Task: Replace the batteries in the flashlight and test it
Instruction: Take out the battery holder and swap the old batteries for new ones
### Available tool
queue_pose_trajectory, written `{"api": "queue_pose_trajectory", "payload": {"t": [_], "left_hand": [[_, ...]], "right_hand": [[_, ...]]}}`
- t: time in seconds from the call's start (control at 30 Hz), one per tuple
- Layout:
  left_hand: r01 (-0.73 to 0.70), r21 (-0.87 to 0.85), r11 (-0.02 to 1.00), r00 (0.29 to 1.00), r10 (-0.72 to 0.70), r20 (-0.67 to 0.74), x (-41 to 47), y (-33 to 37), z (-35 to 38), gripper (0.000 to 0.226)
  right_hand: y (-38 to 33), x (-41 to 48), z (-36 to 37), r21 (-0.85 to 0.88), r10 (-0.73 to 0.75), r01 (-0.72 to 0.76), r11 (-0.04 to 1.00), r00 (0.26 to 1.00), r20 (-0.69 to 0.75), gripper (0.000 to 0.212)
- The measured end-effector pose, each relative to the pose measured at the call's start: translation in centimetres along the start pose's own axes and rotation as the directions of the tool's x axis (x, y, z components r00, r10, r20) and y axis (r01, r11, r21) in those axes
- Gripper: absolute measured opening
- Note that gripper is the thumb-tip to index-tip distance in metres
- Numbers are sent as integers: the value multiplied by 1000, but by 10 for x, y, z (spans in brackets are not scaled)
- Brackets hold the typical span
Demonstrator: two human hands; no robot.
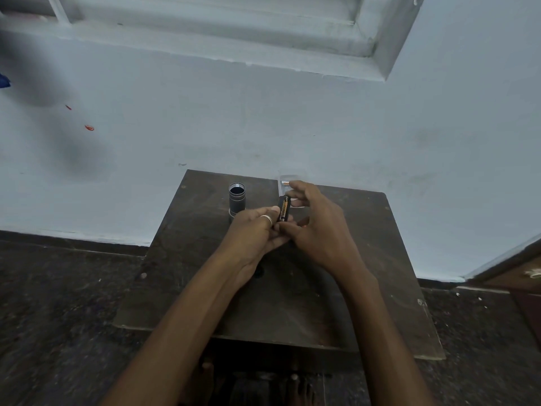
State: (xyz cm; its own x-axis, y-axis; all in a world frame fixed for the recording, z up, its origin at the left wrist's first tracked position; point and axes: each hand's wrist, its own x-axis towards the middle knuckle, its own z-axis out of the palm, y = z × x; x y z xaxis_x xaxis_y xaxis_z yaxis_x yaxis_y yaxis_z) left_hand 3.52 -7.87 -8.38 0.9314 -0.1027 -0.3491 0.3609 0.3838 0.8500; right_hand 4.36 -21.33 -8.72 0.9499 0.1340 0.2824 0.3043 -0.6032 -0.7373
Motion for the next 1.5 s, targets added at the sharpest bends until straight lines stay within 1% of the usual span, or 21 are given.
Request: {"api": "queue_pose_trajectory", "payload": {"t": [0.13,0.2,0.23,0.33,0.4,0.5,0.6,0.67,0.77,0.83,1.13,1.17,1.23,1.27,1.33,1.37,1.4,1.43,1.5], "left_hand": [[20,-27,999,1000,-20,-21,1,-1,-1,27],[32,-53,998,999,-34,-30,3,-1,-1,26],[41,-64,997,999,-43,-34,3,-2,-1,26],[63,-80,995,995,-69,-67,4,-2,-2,24],[80,-90,993,993,-87,-82,5,-3,-1,23],[98,-93,991,990,-107,-90,5,-3,-3,22],[119,-95,988,987,-128,-94,7,-4,-4,20],[122,-98,988,987,-132,-94,8,-5,-4,20],[129,-95,987,987,-137,-86,8,-6,-4,21],[130,-96,987,987,-138,-80,8,-6,-4,21],[144,-111,983,985,-153,-76,8,-4,-5,20],[145,-111,983,985,-154,-75,8,-4,-5,20],[146,-114,983,985,-155,-73,8,-4,-5,20],[145,-115,983,985,-154,-72,7,-4,-4,20],[145,-113,983,985,-154,-72,6,-4,-5,20],[147,-110,983,985,-155,-72,6,-5,-5,20],[150,-106,983,985,-158,-72,5,-4,-5,20],[153,-105,983,984,-161,-73,5,-4,-5,20],[156,-107,982,984,-164,-75,5,-3,-4,19]], "right_hand": [[-3,0,-6,42,66,-68,997,997,46,69],[-2,4,-14,66,119,-123,990,991,68,61],[-2,6,-17,65,133,-136,989,990,49,54],[0,20,-20,3,121,-121,993,988,-99,26],[1,33,-17,-90,98,-111,990,986,-135,18],[6,60,-10,-274,83,-94,957,995,-51,20],[10,87,-4,-476,128,-92,875,991,45,30],[11,98,1,-584,140,-58,810,986,96,32],[11,107,10,-696,163,32,717,963,213,27],[11,110,13,-723,176,68,687,950,257,26],[4,111,12,-724,212,60,687,937,279,25],[3,110,12,-725,206,61,686,939,274,23],[1,108,9,-733,200,49,678,948,249,11],[0,106,6,-731,196,39,682,952,233,11],[-2,101,-1,-682,183,-5,732,965,189,5],[-3,98,-5,-629,169,-38,776,974,150,13],[-4,93,-10,-561,159,-75,825,982,103,20],[-6,87,-15,-475,143,-107,873,989,39,22],[-11,72,-22,-312,104,-128,942,990,-91,18]]}}
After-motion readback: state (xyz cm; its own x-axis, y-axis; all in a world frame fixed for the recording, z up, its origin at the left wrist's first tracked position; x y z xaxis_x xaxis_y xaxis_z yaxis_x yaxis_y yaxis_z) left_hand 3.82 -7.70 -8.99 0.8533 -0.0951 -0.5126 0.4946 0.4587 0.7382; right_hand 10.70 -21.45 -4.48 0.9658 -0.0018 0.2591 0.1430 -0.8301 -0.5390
